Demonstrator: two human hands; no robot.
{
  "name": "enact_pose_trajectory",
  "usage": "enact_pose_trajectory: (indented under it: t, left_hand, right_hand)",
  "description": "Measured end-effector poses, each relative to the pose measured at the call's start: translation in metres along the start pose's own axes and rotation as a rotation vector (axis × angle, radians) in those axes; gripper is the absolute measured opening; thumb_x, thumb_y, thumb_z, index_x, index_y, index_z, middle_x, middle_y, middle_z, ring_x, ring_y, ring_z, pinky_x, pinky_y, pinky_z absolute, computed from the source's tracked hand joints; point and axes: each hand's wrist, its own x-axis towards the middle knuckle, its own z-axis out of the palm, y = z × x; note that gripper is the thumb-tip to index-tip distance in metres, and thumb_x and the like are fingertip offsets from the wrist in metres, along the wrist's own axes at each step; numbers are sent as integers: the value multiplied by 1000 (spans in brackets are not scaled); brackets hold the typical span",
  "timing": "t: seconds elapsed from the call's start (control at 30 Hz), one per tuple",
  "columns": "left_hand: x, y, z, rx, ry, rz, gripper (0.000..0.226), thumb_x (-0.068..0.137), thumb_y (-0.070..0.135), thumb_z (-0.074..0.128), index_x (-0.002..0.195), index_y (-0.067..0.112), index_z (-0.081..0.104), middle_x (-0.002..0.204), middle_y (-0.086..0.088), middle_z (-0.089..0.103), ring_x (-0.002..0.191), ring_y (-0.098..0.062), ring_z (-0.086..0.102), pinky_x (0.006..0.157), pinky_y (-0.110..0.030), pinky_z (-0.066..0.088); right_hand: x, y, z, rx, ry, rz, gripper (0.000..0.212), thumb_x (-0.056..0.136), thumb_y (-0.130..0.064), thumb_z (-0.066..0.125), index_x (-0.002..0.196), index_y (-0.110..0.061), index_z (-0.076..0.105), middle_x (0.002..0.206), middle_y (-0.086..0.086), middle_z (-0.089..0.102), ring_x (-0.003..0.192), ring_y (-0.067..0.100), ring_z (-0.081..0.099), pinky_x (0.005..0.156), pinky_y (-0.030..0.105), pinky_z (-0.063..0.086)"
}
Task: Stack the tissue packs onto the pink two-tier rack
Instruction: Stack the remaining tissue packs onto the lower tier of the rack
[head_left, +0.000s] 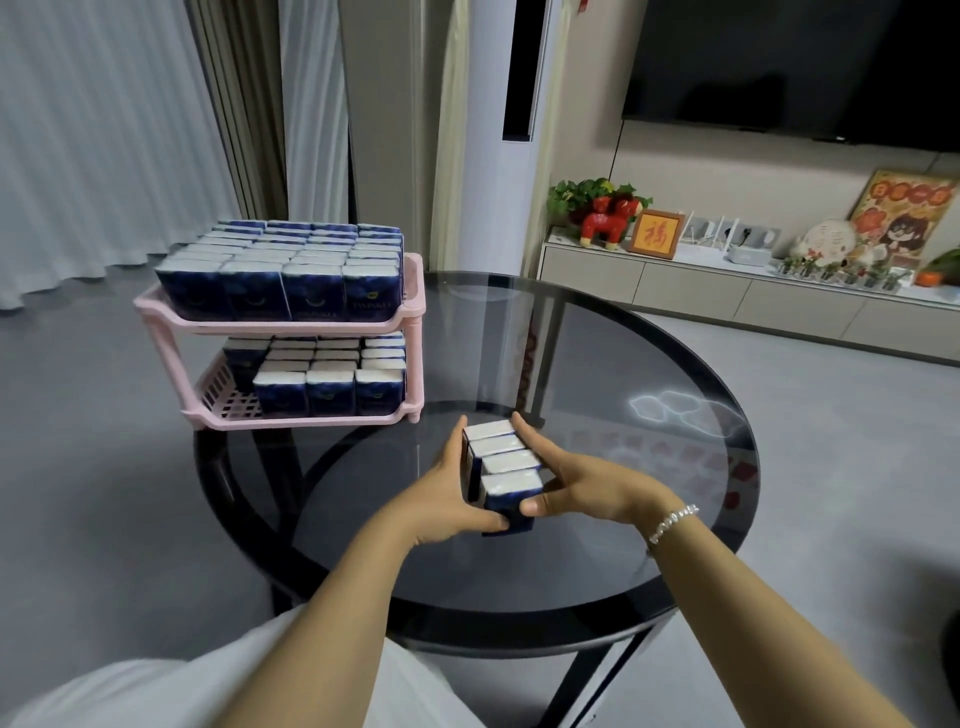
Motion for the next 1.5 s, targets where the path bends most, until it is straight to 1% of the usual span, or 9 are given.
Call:
enact_pose_trajectory:
  t: [0.23, 0.4, 0.57, 0.7, 0.87, 1.07, 1.3, 1.37, 1.5]
  left_hand:
    - [14, -8, 7, 3, -6, 4, 140, 66, 33, 84, 141, 35, -34, 160, 10, 10, 143, -13, 24, 109, -29, 32]
    - [15, -6, 11, -17, 45, 51, 141, 51, 49, 84, 146, 42, -19, 157, 12, 16, 142, -13, 26, 113, -38, 32]
    - [12, -4, 7, -56, 92, 75, 115, 61, 31, 85, 147, 39, 9, 147, 10, 36, 131, -10, 41, 103, -27, 40]
    - [-2, 4, -9, -34, 28, 31, 103, 65, 27, 84, 146, 35, 20, 136, 11, 49, 120, -10, 51, 98, -28, 45]
    - [-25, 7, -39, -52, -25, 40, 77, 67, 18, 83, 133, 31, 45, 114, 12, 66, 102, -5, 63, 85, -21, 51]
    - [-52, -5, -91, 29, 43, 19, 83, 61, 31, 85, 134, 28, 47, 114, 12, 66, 105, -6, 63, 98, -33, 49]
    - [-80, -33, -145, 20, 230, -29, 80, 66, 33, 84, 134, 29, 42, 122, 12, 59, 111, -8, 57, 102, -32, 45]
    - [-83, -45, -155, -43, 278, -29, 86, 64, 31, 85, 137, 27, 41, 124, 10, 59, 113, -9, 57, 103, -34, 45]
    - [-85, -67, -169, -146, 395, -40, 98, 45, 39, 84, 134, 27, 45, 121, 8, 62, 112, -11, 59, 103, -36, 46]
  right_hand:
    - [5, 9, 4, -49, -50, 17, 94, 93, -13, 55, 144, -36, -20, 151, -13, 20, 140, 8, 21, 111, 24, 26]
    - [8, 11, 1, -61, -15, 20, 94, 91, -15, 58, 146, -38, -14, 148, -15, 28, 136, 6, 30, 111, 25, 30]
    - [5, -4, -5, -65, 93, -1, 105, 82, -11, 70, 147, -39, -7, 152, -11, 22, 136, 8, 28, 106, 22, 33]
    - [4, -30, -10, -105, -17, -4, 104, 74, -7, 75, 147, -41, 10, 143, -6, 34, 126, 15, 42, 104, 31, 41]
    - [17, -72, -4, -210, -145, 6, 97, 74, -11, 77, 147, -29, 16, 130, -4, 46, 119, 14, 50, 99, 29, 46]
    - [50, -117, 18, -292, -158, -48, 87, 75, -16, 76, 144, -22, 24, 129, 1, 53, 116, 15, 54, 98, 32, 48]
    - [105, -163, 51, -353, -96, -145, 89, 70, -22, 80, 143, -22, 28, 123, -2, 55, 112, 15, 55, 100, 35, 47]
    - [120, -172, 60, -376, -82, -173, 88, 69, -21, 80, 142, -21, 30, 124, -5, 54, 113, 13, 54, 99, 29, 46]
    - [144, -185, 76, -364, -62, -232, 80, 73, -7, 76, 141, -15, 33, 123, -12, 49, 109, 0, 48, 80, -3, 38]
